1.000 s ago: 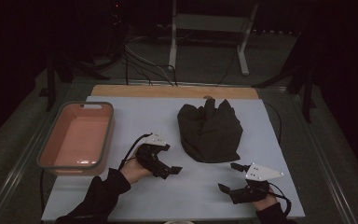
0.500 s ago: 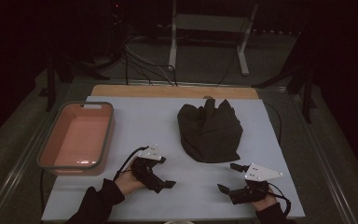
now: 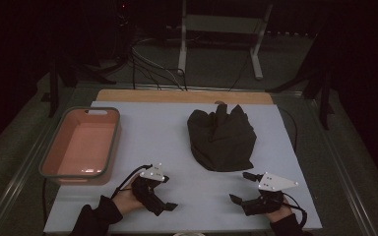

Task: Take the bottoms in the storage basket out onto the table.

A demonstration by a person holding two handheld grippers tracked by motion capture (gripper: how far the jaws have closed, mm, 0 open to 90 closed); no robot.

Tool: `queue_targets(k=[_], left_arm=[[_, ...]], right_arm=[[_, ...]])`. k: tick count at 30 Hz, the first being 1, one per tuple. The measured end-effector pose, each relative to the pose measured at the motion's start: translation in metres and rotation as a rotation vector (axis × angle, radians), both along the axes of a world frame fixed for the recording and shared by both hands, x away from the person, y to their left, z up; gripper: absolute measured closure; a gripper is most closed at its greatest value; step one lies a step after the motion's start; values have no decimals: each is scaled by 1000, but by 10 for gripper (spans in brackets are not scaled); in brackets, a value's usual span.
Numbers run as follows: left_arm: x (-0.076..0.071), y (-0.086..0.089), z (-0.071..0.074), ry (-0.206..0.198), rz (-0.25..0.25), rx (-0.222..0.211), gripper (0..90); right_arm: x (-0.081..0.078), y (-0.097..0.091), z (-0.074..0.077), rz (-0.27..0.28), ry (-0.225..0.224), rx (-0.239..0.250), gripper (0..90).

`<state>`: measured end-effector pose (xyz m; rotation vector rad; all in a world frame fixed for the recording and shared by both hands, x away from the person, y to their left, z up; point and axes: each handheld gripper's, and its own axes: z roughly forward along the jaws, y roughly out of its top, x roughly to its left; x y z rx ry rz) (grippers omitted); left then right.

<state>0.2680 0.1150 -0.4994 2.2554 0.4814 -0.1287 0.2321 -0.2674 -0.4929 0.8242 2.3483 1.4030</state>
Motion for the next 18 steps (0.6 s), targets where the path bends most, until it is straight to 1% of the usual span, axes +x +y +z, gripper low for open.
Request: queue_targets(k=[4, 5, 10, 11, 12, 13, 18], left_arm=[[-7, 7, -3, 0, -5, 17, 3], [-8, 9, -3, -1, -2, 17, 3], [-15, 20, -6, 24, 8, -2, 3], [-16, 22, -7, 23, 10, 7, 3], [-18, 24, -7, 17, 10, 8, 3], [-19, 26, -7, 18, 11, 11, 3], [-24, 37, -9, 25, 17, 10, 3]], right_arm=[[0, 0, 0, 1, -1, -3, 105], [0, 0, 0, 2, -1, -5, 105], [0, 1, 0, 1, 1, -5, 105], [0, 1, 0, 1, 0, -6, 105], [0, 1, 0, 2, 0, -6, 105], [-1, 1, 0, 3, 1, -6, 105], [-1, 1, 0, 6, 1, -8, 105]])
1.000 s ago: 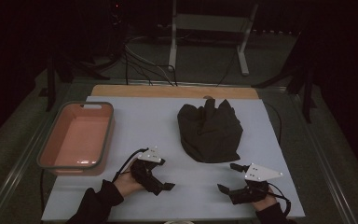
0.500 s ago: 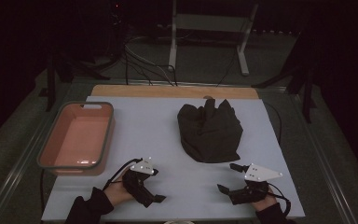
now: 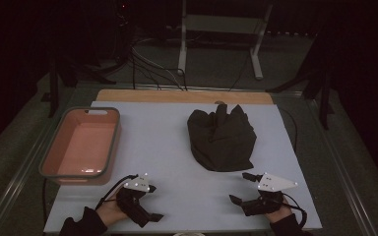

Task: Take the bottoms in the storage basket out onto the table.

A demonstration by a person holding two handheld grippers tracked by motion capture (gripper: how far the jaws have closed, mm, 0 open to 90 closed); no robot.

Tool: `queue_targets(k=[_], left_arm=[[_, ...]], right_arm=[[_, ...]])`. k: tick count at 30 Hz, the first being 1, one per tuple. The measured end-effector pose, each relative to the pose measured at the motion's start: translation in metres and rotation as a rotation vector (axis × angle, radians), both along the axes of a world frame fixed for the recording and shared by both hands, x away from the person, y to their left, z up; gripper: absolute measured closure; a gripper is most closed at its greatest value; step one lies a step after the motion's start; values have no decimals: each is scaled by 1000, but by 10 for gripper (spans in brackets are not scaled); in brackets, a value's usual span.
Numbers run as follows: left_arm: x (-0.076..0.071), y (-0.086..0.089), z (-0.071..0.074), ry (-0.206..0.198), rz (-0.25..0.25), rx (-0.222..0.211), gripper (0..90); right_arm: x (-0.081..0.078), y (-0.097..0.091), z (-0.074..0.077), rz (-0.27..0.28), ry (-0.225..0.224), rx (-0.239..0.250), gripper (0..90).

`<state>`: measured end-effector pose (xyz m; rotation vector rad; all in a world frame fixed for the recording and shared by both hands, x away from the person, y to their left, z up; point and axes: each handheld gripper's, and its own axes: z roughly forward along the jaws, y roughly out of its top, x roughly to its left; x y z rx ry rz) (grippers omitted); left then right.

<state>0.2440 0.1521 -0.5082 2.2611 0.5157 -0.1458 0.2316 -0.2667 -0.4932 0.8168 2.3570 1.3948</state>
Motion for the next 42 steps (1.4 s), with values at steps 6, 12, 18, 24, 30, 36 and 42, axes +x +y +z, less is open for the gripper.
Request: queue_targets(k=[6, 12, 18, 24, 30, 36, 42], left_arm=[[-7, 10, -1, 9, -4, -9, 3], [-12, 23, -4, 11, 7, 7, 4], [-18, 37, -2, -1, 28, 13, 4], [-21, 49, -1, -6, 43, 20, 3], [-24, 56, -4, 5, 32, 41, 4], [-25, 58, -5, 7, 28, 42, 4], [-23, 54, -7, -2, 23, 42, 4]], right_arm=[[0, 0, 0, 0, 1, -3, 105], [-1, 0, 0, -1, 1, -3, 105], [-1, 0, 0, -1, 5, -6, 105], [-1, 0, 0, -1, 4, -9, 105], [-2, -1, -1, -2, 7, -12, 105], [-3, -2, -1, -3, 8, -11, 105], [-3, -3, -2, -3, 11, -12, 105]])
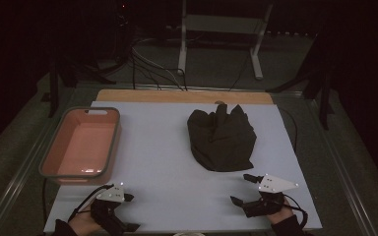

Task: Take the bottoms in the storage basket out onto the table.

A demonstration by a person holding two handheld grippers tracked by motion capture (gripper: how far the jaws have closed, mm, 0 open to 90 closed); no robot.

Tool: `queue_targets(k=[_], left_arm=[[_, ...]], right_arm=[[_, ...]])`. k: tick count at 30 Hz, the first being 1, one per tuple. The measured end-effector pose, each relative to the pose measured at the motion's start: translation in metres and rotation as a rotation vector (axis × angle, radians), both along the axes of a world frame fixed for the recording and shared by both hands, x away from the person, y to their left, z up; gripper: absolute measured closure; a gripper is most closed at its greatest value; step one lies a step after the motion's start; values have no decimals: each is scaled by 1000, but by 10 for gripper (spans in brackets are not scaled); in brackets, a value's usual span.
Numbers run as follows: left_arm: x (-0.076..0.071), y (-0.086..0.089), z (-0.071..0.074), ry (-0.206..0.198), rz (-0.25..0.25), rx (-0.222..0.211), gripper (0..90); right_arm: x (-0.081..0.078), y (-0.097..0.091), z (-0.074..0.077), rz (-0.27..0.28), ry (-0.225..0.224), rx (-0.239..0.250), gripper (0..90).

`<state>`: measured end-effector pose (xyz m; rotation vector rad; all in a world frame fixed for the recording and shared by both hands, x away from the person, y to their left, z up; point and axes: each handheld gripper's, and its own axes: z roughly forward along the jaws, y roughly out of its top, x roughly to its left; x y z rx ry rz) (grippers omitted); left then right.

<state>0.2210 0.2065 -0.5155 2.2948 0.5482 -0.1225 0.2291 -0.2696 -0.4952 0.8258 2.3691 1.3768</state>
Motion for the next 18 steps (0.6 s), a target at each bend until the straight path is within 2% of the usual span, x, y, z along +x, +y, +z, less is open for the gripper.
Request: queue_targets(k=[3, 6, 13, 18], left_arm=[[6, -10, 0, -25, -34, 21, 4], [8, -11, 0, -19, -33, 6, 4], [8, -10, 2, -37, -15, -11, 4], [8, -12, 2, -26, -21, -16, 4]], right_arm=[[1, 1, -1, 7, 4, -9, 105], [1, 1, -2, 10, 3, -12, 105], [1, 2, -2, 12, 4, -17, 105], [1, 3, -3, 14, 8, -21, 105]])
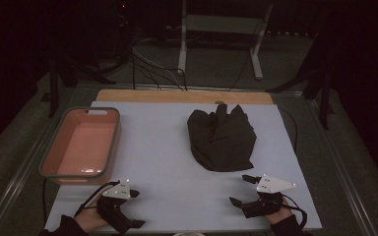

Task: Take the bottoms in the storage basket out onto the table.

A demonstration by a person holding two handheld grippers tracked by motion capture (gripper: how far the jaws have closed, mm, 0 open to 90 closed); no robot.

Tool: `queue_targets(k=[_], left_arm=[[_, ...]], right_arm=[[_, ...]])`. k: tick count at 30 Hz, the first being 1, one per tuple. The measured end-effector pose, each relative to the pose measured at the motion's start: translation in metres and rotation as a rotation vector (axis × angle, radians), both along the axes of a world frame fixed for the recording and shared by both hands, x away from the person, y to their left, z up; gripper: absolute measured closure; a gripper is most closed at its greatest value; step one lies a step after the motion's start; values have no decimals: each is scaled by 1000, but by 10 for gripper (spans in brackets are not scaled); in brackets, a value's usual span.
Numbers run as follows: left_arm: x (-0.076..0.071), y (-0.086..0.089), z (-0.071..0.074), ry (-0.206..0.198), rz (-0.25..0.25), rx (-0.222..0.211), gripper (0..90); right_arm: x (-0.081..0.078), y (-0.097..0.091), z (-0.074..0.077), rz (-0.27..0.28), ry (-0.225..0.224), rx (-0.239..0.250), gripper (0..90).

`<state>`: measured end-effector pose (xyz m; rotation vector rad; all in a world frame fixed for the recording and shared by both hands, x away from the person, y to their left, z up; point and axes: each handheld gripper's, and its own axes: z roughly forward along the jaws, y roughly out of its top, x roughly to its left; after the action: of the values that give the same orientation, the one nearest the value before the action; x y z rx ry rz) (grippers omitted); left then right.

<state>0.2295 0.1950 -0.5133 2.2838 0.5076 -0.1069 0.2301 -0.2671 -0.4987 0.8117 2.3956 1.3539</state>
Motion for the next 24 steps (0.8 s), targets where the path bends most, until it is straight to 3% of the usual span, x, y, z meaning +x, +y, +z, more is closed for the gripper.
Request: queue_targets(k=[5, 24], left_arm=[[-1, 0, 2, -17, -2, -11, 4], [-2, 0, 4, -19, 5, -44, 4]], right_arm=[[0, 0, -1, 1, 1, -6, 105], [3, -1, -6, -7, 22, -24, 105]])
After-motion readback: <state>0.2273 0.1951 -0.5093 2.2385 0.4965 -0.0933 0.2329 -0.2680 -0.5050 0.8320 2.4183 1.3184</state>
